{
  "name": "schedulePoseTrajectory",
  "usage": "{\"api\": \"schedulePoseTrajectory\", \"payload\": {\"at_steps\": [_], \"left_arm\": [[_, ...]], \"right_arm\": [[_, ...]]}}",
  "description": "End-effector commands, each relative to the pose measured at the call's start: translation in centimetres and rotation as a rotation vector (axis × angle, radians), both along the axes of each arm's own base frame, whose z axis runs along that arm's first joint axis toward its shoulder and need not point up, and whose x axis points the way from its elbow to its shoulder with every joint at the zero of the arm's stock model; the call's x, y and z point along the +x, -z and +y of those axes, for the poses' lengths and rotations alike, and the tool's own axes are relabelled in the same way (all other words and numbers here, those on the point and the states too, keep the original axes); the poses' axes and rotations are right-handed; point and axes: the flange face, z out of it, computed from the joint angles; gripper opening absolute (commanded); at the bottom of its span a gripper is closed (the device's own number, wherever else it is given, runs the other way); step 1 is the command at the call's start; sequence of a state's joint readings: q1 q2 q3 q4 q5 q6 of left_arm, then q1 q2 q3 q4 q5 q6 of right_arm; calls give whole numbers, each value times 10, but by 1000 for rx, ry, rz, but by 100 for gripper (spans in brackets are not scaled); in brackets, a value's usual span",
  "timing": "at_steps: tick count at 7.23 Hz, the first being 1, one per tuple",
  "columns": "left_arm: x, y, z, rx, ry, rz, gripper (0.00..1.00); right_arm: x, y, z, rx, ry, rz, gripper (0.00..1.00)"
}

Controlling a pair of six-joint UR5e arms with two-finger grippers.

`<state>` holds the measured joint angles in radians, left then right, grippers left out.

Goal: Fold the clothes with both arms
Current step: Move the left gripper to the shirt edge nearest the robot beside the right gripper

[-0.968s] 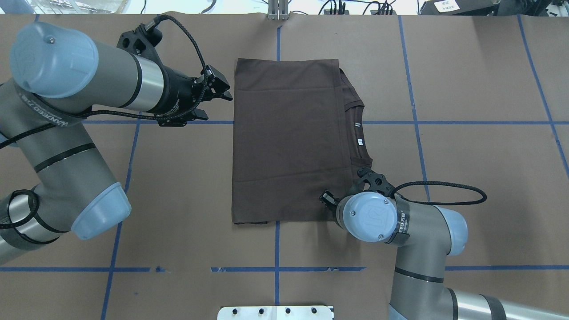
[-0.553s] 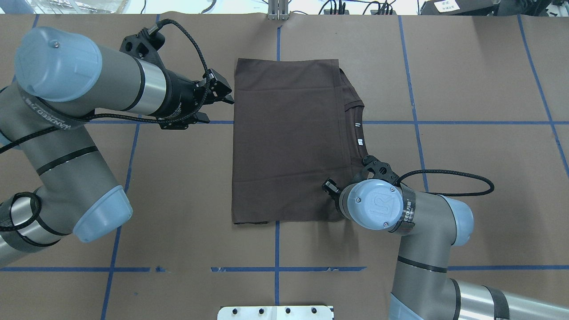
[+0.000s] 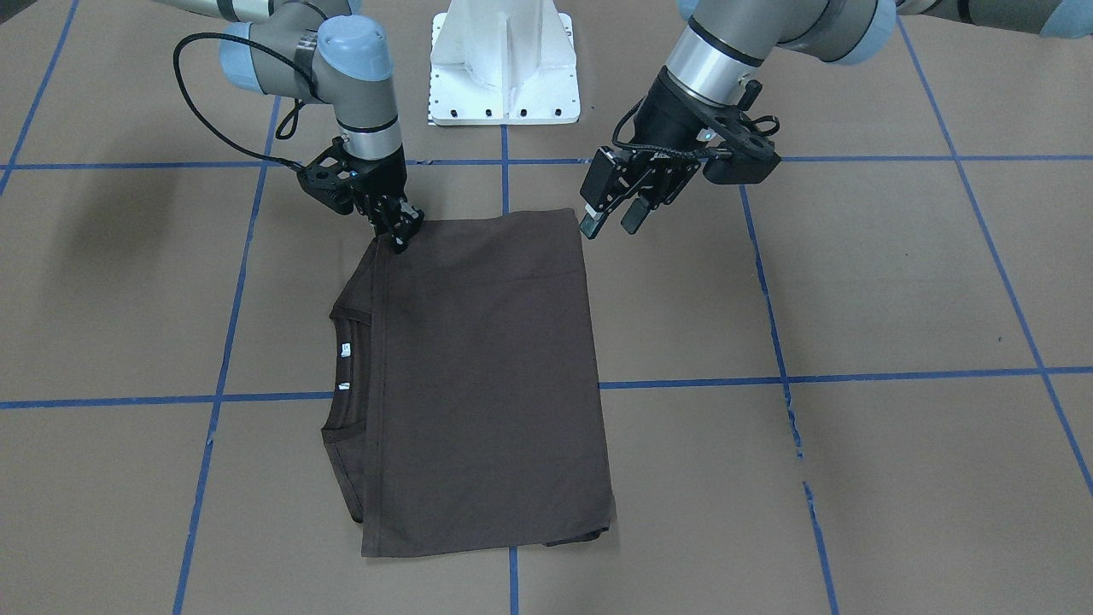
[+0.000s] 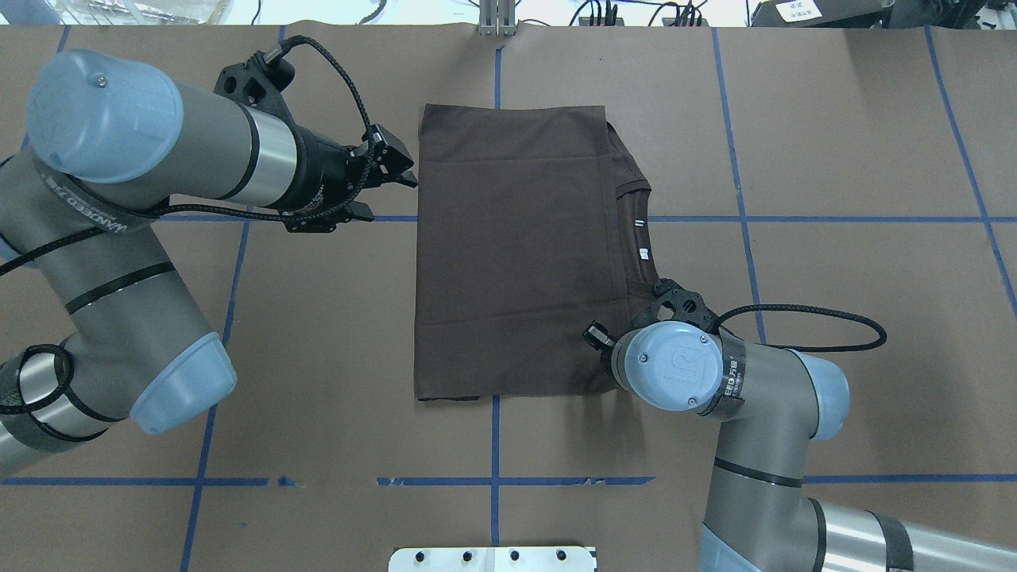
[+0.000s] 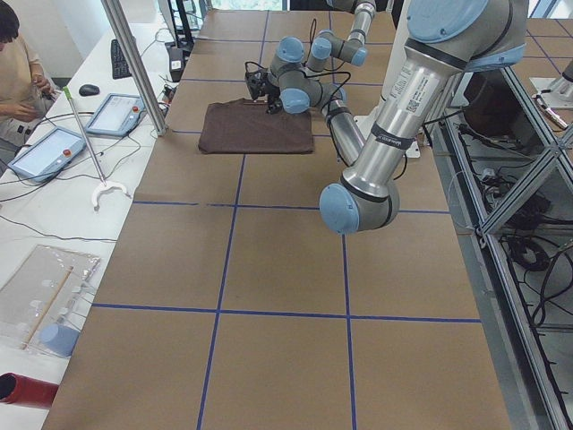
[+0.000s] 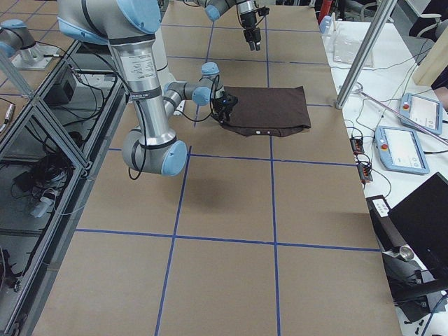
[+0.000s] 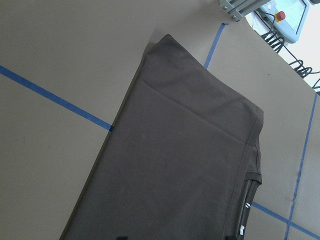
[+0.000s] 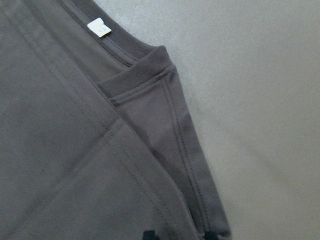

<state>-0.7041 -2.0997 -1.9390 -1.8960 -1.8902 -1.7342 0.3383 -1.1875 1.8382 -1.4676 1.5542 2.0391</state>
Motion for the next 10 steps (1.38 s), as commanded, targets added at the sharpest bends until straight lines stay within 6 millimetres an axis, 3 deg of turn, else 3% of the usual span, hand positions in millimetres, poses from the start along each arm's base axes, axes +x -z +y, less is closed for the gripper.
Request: {"api": "schedulePoseTrajectory", "payload": {"at_steps": [1, 2, 3, 4, 5, 6, 7, 10], "left_arm": [[0, -2, 0, -1, -1, -2, 71], [1, -2, 1, -3, -2, -2, 71], [1, -2, 1, -2, -1, -2, 71], [1, -2, 1, -3, -2, -2, 71], [1, -2, 1, -3, -2, -2, 71], [1, -2, 1, -3, -2, -2, 71], [1, -2, 0, -2, -3, -3, 71], [2, -4, -1, -5, -3, -7, 71]], "right_arm": [[0, -2, 1, -2, 1, 7, 60], [1, -6, 1, -5, 2, 12, 67], [0, -9, 4, -8, 8, 22, 66], [-1, -9, 5, -8, 9, 24, 60], [-2, -10, 6, -13, 11, 35, 38], [-3, -11, 6, -14, 12, 36, 5], [-2, -10, 5, -15, 14, 33, 0], [-1, -2, 5, -8, 15, 21, 0]]}}
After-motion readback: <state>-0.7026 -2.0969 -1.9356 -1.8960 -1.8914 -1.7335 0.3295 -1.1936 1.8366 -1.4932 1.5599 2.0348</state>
